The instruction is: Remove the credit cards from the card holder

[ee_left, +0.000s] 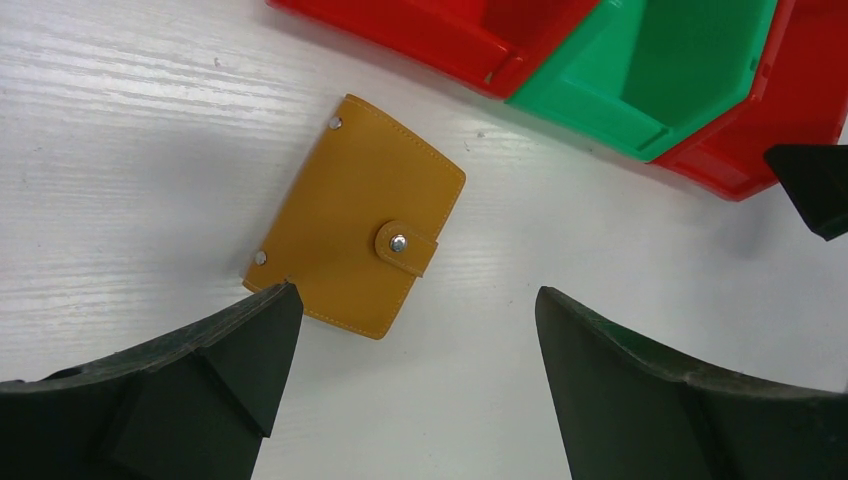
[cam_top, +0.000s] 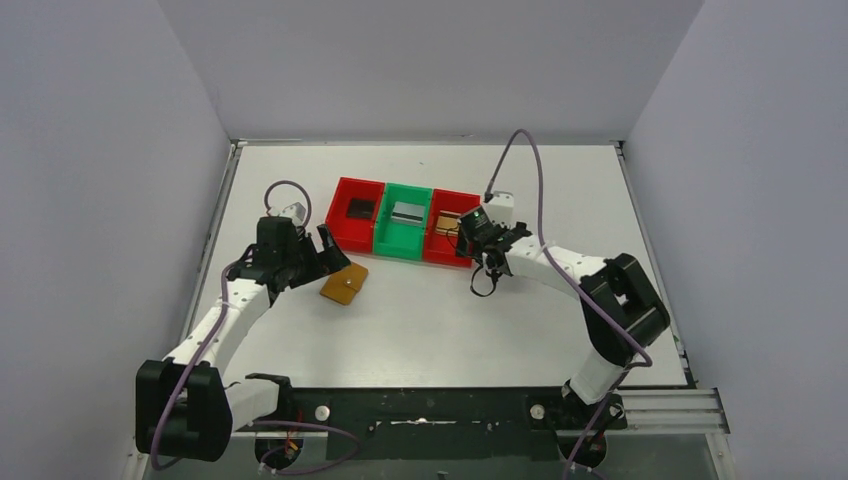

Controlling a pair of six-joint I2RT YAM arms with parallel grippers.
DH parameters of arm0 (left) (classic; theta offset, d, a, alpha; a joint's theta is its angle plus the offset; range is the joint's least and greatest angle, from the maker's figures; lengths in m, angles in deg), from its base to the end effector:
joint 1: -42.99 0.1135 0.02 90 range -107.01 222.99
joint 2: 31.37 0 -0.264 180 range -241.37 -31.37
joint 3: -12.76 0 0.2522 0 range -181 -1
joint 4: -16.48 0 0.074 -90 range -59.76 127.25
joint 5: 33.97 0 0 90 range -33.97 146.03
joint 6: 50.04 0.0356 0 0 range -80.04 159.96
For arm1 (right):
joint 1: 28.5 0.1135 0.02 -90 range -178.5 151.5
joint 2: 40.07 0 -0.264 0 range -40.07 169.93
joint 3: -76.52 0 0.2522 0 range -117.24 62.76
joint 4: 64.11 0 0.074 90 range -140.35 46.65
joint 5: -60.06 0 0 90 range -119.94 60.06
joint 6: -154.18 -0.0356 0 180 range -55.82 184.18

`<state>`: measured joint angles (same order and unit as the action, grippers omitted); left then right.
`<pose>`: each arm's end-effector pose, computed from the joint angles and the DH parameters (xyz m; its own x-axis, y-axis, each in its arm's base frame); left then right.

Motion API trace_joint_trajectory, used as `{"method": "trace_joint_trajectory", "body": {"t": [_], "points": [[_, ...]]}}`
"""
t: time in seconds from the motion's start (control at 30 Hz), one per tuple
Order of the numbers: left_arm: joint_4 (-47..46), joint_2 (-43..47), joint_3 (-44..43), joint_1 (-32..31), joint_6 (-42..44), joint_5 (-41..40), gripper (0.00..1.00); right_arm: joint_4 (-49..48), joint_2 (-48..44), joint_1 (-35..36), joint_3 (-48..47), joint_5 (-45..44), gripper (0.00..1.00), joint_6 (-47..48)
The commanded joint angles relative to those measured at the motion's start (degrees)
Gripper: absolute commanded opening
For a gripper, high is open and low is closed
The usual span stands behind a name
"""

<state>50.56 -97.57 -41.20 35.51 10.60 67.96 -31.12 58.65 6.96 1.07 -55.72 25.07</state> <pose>0.2321 -0.0379 0.2229 -0.7568 -0.3845 -0.5286 -0.1172 0.8754 -0.4689 0.2946 0.1908 0.1866 -0.7310 0.1767 -0.6591 0.1746 0.9822 0.0697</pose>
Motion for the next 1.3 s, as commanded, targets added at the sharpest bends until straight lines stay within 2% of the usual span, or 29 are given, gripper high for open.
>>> {"method": "trace_joint_trajectory", "body": {"t": [0.0,0.2,0.37,0.53,0.6,0.83,1.13,1.27], "points": [[-3.94,-0.12,-0.69,-0.72,-0.08,1.67,0.88,-2.57,-8.24,-2.29,5.56,-3.36,0.98,-0.6],[-4.53,-2.11,-0.97,-1.73,-0.13,1.72,0.87,-4.34,-14.05,-8.87,13.19,-0.15,0.98,1.85],[-5.08,-4.37,-1.02,-5.36,-1.17,-0.86,0.85,-5.7,-17.53,-14.09,15.74,4.04,0.98,4.61],[-3.47,-8.68,-2.19,-8.44,-1.31,-7.09,0.82,-5.88,-20.24,-15.04,16.24,8.34,0.98,5.76],[-1.89,-9.87,-2.97,-9.63,-1.48,-12.08,0.81,-5.55,-21.33,-15.18,16.37,9.25,0.98,5.38],[0.05,-11.39,-3.81,-10.01,-2.63,-21.52,0.81,-5.32,-23.88,-15.89,17.9,11.73,0.98,5.35],[0.28,-18.57,-5.19,-10.0,-2.39,-18.87,0.81,-12.72,-22.72,-19.42,18.09,29.4,0.99,8.44],[-0.84,-19.43,-3.58,-10.0,-2.96,-18.82,0.74,-14.19,-20.62,-20.17,16.48,34.23,0.99,9.44]]}}
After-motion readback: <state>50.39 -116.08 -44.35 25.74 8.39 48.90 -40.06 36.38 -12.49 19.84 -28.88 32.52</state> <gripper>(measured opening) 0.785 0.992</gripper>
